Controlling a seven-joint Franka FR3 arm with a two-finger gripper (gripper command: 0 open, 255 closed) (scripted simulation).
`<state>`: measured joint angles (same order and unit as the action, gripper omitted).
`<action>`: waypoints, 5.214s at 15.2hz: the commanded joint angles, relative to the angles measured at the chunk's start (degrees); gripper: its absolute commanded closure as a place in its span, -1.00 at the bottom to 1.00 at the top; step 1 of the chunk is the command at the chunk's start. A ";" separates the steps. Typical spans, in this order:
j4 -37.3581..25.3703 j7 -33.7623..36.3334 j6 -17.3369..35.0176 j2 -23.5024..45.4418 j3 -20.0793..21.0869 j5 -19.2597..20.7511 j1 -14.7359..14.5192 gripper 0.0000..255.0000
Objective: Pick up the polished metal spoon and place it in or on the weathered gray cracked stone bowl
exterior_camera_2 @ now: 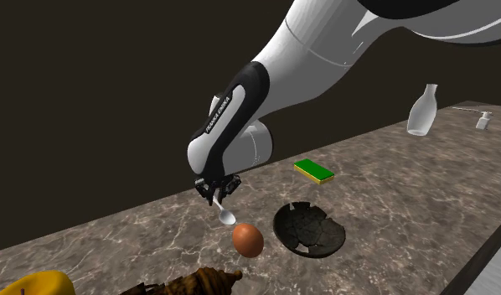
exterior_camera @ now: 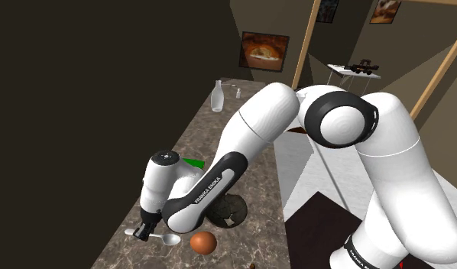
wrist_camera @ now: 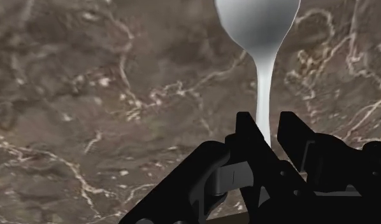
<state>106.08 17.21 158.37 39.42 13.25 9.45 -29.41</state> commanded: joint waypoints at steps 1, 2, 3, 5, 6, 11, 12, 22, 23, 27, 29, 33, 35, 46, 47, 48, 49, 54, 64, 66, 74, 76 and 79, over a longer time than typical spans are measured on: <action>0.00 0.00 0.00 0.00 0.00 0.00 0.00 1.00; 0.00 0.00 0.00 0.00 0.00 0.00 0.00 1.00; -0.01 0.00 0.01 0.01 0.00 0.00 0.00 1.00; 0.32 -0.13 -0.93 -1.24 0.36 -0.26 0.29 1.00; 0.45 -0.20 -1.41 -1.85 0.55 -0.41 0.43 1.00; 0.95 -0.57 -3.90 -4.83 1.45 -1.16 1.14 1.00; 1.02 -0.65 -4.42 -5.40 1.63 -1.32 1.27 1.00; 0.95 -1.50 -9.86 -10.82 3.25 -3.03 2.52 1.00; 0.88 -1.59 -10.43 -11.32 3.39 -3.21 2.63 1.00; 0.56 -1.86 -12.25 -12.85 3.82 -3.76 2.96 1.00; 5.98 -4.00 -10.40 -16.40 4.55 -5.25 5.24 1.00; 15.83 -9.40 -7.42 -23.24 6.13 -9.21 9.96 1.00; 20.32 -12.74 -6.30 -26.58 6.89 -11.77 12.30 1.00; 40.38 -36.46 -5.35 -44.39 5.42 -29.63 20.45 1.00; 42.34 -39.26 -5.78 -46.41 4.39 -31.25 20.88 1.00; 42.51 -39.45 -4.87 -45.66 4.29 -31.38 20.68 1.00; 42.67 -39.67 -3.96 -44.90 4.30 -31.53 20.60 1.00; 43.24 -40.89 0.58 -40.90 4.51 -32.42 20.34 1.00; 43.30 -43.61 8.37 -33.14 5.05 -34.42 20.16 1.00; 43.30 -43.61 8.37 -33.14 5.05 -34.42 20.16 1.00; 43.30 -43.61 8.35 -33.15 5.05 -34.42 20.16 -1.00; 43.30 -43.61 8.35 -33.15 5.05 -34.42 20.16 -1.00; 44.72 -43.11 1.89 -40.88 4.65 -34.20 20.82 -1.00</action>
<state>150.41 -26.19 162.49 1.06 18.03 -24.91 -8.75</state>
